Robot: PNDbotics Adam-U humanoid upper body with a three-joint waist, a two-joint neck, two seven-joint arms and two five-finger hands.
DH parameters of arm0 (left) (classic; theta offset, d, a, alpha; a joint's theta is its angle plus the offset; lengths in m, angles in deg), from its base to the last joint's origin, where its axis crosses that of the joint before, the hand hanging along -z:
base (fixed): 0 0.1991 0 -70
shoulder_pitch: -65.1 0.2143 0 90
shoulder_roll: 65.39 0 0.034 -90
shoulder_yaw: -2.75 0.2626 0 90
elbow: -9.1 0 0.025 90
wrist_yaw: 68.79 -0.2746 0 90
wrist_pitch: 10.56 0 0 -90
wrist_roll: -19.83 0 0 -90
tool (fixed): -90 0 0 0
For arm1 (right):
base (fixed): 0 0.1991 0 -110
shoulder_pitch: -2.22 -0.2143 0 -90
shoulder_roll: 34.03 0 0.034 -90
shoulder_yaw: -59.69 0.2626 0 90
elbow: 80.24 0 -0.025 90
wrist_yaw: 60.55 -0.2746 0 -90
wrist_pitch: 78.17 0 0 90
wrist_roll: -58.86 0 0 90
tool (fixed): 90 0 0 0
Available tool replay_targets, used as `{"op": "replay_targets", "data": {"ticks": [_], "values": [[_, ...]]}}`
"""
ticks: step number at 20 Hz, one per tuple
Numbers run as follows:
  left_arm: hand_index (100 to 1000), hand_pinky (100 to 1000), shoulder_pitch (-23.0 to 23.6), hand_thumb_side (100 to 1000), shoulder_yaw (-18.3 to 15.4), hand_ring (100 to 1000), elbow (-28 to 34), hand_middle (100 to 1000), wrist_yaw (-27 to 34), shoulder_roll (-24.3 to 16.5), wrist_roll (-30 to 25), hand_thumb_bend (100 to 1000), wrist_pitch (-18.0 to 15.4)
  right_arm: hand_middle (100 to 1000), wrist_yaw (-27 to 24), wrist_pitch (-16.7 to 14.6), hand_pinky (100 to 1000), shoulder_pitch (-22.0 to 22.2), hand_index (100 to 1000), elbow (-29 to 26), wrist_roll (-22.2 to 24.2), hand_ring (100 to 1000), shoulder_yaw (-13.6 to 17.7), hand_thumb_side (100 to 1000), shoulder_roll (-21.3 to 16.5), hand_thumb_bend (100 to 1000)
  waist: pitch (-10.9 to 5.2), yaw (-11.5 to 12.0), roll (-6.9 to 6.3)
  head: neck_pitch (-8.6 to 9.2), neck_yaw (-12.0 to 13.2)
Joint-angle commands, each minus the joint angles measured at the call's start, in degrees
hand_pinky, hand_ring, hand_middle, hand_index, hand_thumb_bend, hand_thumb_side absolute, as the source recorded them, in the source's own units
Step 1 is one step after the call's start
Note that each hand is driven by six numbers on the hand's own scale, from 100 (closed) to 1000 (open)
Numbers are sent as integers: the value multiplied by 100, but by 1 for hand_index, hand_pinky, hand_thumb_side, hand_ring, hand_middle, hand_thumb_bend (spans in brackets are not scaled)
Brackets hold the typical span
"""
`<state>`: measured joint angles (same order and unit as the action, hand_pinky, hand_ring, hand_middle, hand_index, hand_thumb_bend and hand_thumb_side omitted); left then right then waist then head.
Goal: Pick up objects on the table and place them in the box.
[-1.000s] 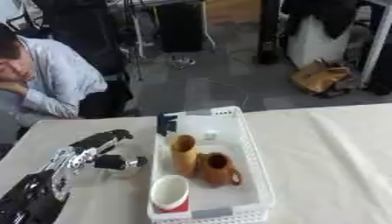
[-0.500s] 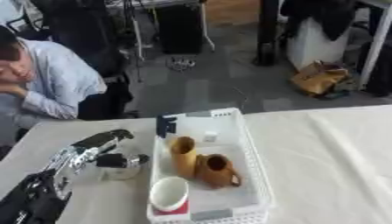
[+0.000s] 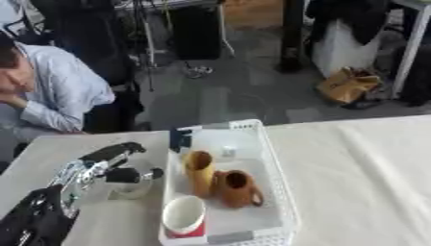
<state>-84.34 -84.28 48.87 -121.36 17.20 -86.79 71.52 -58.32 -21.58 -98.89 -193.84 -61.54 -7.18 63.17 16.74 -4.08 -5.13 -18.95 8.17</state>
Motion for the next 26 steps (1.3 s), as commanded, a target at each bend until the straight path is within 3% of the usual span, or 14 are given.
{"op": "replay_targets", "data": {"ticks": [1, 26], "values": [[1000, 1000, -147, 925, -90, 1000, -8, 1000, -37, -115, -4, 744, 28, 658, -28, -45, 743, -56, 649, -99, -10, 807, -5, 1000, -70, 100, -73, -13, 21, 57, 28], [1000, 1000, -202, 942, -191, 1000, -190, 1000, -393, -111, 114, 717, 98, 656, -35, -41, 742, -105, 643, -99, 13, 807, -22, 1000, -43, 100, 10, -69, 3, 128, 68]]}}
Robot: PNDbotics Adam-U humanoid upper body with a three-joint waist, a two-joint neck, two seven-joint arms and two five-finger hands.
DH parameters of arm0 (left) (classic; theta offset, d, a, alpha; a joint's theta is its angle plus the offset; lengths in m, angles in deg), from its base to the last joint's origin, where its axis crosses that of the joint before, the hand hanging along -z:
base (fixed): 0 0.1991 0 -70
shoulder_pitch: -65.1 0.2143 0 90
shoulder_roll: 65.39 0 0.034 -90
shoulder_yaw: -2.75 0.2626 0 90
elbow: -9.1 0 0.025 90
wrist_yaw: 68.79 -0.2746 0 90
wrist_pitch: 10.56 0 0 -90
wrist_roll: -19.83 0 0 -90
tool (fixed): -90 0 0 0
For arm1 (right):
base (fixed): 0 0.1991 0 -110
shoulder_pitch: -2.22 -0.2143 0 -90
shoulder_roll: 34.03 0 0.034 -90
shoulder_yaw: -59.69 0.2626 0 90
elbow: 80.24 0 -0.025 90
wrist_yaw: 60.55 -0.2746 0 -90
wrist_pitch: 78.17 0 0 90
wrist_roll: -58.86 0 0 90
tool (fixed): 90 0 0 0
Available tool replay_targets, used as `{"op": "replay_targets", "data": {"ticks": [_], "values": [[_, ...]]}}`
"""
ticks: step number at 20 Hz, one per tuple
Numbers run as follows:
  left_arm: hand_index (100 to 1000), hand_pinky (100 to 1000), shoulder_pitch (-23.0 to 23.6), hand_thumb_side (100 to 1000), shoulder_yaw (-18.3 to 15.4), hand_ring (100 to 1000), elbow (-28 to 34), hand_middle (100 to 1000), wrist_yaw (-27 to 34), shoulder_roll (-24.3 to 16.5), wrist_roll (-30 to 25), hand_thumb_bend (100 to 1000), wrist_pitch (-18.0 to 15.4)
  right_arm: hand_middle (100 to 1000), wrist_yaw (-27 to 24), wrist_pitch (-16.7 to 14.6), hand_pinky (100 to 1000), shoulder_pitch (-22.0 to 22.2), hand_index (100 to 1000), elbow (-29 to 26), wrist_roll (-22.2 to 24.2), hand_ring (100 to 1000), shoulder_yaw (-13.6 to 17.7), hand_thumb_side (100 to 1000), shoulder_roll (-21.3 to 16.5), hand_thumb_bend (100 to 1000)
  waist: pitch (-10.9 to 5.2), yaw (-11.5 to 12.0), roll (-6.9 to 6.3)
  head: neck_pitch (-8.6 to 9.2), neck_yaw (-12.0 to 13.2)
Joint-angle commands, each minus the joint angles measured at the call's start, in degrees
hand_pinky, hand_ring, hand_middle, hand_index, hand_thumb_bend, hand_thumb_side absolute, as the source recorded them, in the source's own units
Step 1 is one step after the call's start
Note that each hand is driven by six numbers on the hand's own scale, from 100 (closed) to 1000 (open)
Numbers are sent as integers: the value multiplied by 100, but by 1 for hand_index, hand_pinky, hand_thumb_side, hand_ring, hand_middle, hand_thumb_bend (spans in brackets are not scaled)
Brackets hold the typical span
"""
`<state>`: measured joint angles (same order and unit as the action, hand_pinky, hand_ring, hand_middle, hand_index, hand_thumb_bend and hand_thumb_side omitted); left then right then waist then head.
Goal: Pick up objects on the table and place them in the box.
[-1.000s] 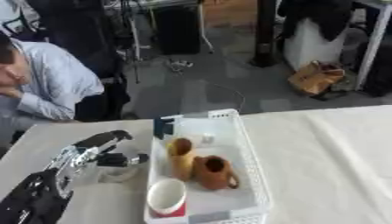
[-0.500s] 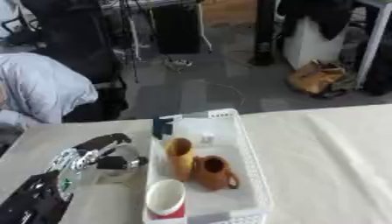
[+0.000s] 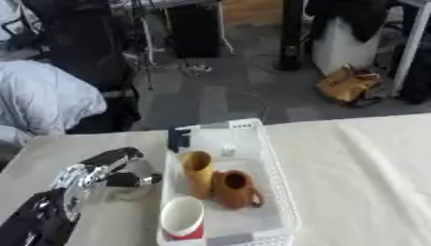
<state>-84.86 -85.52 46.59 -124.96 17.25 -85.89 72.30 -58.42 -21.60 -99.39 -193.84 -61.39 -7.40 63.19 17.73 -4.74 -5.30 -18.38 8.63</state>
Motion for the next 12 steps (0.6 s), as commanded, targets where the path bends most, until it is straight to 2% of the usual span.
{"op": "replay_targets", "data": {"ticks": [1, 9, 12], "values": [[1000, 1000, -151, 942, -75, 1000, 41, 1000, -27, -114, 32, 717, 25, 656, -25, -37, 742, -55, 643, -99, -2, 807, 1, 1000, -44, 100, -89, -4, 20, 71, 21], [1000, 1000, -177, 948, -112, 1000, -2, 1000, 60, -94, 51, 703, 77, 656, -27, -44, 742, -60, 641, -99, 2, 807, -1, 1000, -36, 100, -73, -18, 26, 100, 39], [1000, 1000, -199, 939, -119, 1000, -34, 1000, 76, -89, -28, 744, 81, 655, -28, -46, 742, -67, 641, -99, 1, 807, -1, 1000, -37, 100, -64, -26, 22, 101, 45]]}}
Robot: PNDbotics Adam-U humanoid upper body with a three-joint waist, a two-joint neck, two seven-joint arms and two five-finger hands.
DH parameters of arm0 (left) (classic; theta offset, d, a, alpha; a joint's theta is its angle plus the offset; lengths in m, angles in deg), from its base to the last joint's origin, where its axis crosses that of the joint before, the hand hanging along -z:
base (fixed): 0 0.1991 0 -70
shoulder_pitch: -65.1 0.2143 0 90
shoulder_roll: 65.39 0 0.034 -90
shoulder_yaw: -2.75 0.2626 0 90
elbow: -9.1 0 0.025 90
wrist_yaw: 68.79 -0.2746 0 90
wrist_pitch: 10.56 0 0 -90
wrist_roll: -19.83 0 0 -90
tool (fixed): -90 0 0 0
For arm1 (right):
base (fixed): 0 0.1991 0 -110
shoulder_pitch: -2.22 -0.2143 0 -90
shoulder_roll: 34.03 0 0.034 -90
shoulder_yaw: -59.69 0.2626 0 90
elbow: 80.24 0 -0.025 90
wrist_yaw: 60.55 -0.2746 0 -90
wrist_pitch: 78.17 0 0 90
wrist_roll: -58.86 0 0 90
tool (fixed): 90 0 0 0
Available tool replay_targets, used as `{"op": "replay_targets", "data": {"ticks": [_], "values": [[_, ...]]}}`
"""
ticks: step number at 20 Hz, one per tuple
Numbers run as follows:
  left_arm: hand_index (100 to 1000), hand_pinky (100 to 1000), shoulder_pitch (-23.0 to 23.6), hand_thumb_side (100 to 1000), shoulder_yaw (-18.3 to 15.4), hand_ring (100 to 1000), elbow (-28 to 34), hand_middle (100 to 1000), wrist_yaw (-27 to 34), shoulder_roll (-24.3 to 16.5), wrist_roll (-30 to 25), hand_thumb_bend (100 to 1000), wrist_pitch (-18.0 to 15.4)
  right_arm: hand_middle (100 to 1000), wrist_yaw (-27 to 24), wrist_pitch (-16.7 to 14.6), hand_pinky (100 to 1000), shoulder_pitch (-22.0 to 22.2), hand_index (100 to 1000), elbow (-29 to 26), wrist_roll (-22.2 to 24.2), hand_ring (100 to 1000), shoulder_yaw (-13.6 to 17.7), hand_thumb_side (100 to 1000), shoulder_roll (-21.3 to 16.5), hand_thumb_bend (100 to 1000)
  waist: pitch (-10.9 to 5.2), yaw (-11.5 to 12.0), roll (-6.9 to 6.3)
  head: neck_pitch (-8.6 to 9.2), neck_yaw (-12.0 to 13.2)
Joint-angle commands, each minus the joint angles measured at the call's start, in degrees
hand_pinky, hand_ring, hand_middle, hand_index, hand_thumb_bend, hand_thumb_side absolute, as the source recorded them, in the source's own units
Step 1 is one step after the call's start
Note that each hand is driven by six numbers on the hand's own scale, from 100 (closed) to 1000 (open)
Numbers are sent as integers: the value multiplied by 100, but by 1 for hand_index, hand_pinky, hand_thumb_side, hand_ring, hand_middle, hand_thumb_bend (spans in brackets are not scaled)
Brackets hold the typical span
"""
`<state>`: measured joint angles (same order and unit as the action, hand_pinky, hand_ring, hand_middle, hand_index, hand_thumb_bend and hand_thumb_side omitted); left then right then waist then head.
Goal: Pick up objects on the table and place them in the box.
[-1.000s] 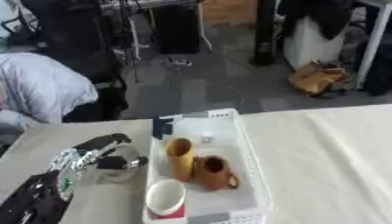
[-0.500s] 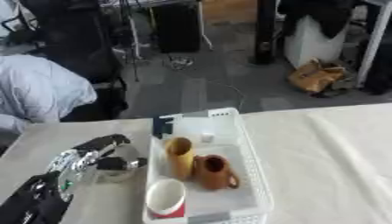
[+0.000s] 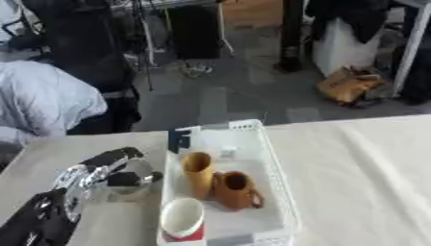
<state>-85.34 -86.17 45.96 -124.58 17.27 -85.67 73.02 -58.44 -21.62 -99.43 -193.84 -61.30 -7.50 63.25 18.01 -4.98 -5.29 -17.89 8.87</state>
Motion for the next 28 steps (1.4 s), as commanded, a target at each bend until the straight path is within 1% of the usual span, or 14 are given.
{"op": "replay_targets", "data": {"ticks": [1, 2, 3, 8, 11, 12, 14, 23, 28], "values": [[1000, 1000, -156, 939, -56, 1000, 25, 1000, 42, -90, -76, 744, -6, 655, -28, -41, 742, -66, 641, -99, -7, 807, 8, 1000, -42, 100, -90, -2, 19, 52, 24], [1000, 1000, -156, 928, -59, 1000, 20, 1000, 42, -91, -97, 769, -15, 655, -29, -38, 742, -68, 639, -99, -5, 807, 7, 1000, -42, 100, -88, -2, 18, 53, 25], [1000, 1000, -154, 928, -65, 1000, 7, 1000, 38, -93, -127, 769, -13, 655, -32, -37, 742, -71, 639, -99, -3, 807, 7, 1000, -40, 100, -86, -2, 17, 58, 24], [1000, 1000, -154, 902, -96, 1000, -2, 1000, 87, -91, -196, 753, -20, 655, -48, -40, 742, -77, 635, -99, 3, 807, 7, 1000, -39, 100, -79, -14, 17, 77, 18], [1000, 1000, -165, 894, -93, 1000, 1, 1000, 86, -95, -203, 758, -4, 655, -60, -42, 742, -86, 634, -99, 5, 806, 5, 1000, -43, 100, -74, -26, 15, 90, 20], [1000, 1000, -169, 877, -96, 1000, -1, 1000, 85, -97, -210, 746, 4, 652, -65, -43, 741, -88, 632, -99, 6, 806, 5, 1000, -45, 100, -73, -29, 15, 92, 20], [1000, 1000, -180, 870, -112, 1000, -3, 1000, 88, -110, -201, 740, 21, 648, -73, -43, 741, -93, 628, -99, 11, 806, 2, 1000, -46, 100, -68, -31, 12, 102, 21], [1000, 1000, -214, 896, -124, 1000, -11, 1000, 122, -114, -149, 714, 41, 645, -92, -49, 741, -95, 625, -99, 51, 807, -5, 1000, -32, 100, -43, -13, 31, 114, 32], [1000, 1000, -251, 905, -119, 1000, -21, 1000, 96, -116, -201, 717, 71, 645, -96, -56, 742, -91, 625, -99, 59, 807, -7, 1000, -30, 100, -39, -3, 37, 112, 33]]}}
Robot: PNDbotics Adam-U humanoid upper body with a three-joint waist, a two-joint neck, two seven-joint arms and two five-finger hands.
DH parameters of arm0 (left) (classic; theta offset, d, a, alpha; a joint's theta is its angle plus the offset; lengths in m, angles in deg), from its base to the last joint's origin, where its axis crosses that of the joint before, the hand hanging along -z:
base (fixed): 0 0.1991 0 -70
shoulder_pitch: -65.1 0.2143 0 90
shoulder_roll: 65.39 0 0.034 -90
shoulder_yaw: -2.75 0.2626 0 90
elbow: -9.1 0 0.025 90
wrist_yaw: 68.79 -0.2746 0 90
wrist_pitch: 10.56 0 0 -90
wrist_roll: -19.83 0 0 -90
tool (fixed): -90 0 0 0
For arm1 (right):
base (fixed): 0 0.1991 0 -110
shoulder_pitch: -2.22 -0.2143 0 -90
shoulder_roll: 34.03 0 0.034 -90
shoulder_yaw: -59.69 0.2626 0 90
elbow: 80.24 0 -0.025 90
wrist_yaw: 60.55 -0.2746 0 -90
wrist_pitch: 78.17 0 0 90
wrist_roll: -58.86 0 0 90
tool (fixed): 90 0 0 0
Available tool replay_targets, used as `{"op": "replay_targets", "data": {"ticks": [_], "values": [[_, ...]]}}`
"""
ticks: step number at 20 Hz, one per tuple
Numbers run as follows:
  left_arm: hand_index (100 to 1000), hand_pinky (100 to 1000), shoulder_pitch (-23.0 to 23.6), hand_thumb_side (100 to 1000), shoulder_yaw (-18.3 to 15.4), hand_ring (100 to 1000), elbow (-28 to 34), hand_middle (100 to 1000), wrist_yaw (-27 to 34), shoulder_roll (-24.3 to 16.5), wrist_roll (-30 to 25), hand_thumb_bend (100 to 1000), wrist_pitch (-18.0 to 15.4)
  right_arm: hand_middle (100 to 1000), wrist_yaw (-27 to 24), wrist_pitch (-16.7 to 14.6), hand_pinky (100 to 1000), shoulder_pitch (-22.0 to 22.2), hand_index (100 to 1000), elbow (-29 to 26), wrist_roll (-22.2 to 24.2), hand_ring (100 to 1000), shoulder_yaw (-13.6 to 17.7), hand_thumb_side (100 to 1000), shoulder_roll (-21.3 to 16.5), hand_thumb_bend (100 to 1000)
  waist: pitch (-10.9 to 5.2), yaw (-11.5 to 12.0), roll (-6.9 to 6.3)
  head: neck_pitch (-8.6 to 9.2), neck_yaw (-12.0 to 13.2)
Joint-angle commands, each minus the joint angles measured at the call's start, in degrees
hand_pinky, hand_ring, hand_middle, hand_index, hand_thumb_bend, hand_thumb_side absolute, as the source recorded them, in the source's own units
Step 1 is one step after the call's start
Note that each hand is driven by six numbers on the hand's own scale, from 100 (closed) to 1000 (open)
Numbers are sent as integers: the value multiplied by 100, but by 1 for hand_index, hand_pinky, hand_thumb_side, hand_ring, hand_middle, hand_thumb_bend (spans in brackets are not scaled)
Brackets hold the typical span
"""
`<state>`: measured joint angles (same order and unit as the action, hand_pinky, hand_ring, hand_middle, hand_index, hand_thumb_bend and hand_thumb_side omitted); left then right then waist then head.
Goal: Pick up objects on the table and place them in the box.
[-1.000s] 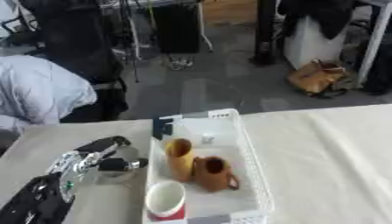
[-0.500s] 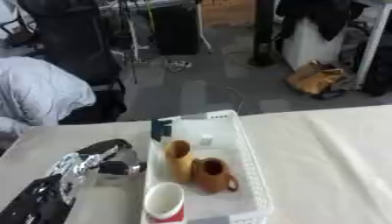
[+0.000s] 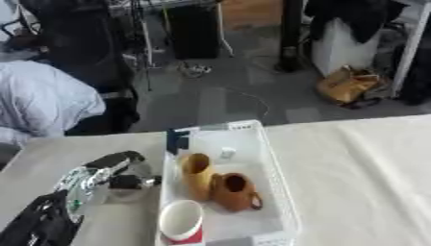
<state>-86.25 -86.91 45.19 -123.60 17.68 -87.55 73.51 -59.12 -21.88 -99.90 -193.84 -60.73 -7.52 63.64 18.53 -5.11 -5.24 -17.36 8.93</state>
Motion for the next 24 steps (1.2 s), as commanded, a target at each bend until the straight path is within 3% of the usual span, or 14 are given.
{"op": "replay_targets", "data": {"ticks": [1, 14, 24], "values": [[1000, 1000, -166, 902, -52, 1000, 50, 1000, -6, -159, -26, 723, 29, 645, -30, -30, 742, -44, 625, -99, 5, 807, -7, 1000, -69, 100, -91, 9, 30, 56, 31], [1000, 1000, -181, 882, -77, 1000, -13, 1000, -108, -154, -122, 738, 21, 644, -55, -6, 742, -62, 623, -99, 24, 807, 1, 1000, -60, 100, -74, -3, 15, 73, 45], [1000, 1000, -207, 861, -108, 1000, 32, 1000, -62, -135, -238, 699, -1, 640, -80, 12, 742, -65, 616, -99, 29, 800, 1, 1000, -53, 100, -79, 2, 12, 96, 50]]}}
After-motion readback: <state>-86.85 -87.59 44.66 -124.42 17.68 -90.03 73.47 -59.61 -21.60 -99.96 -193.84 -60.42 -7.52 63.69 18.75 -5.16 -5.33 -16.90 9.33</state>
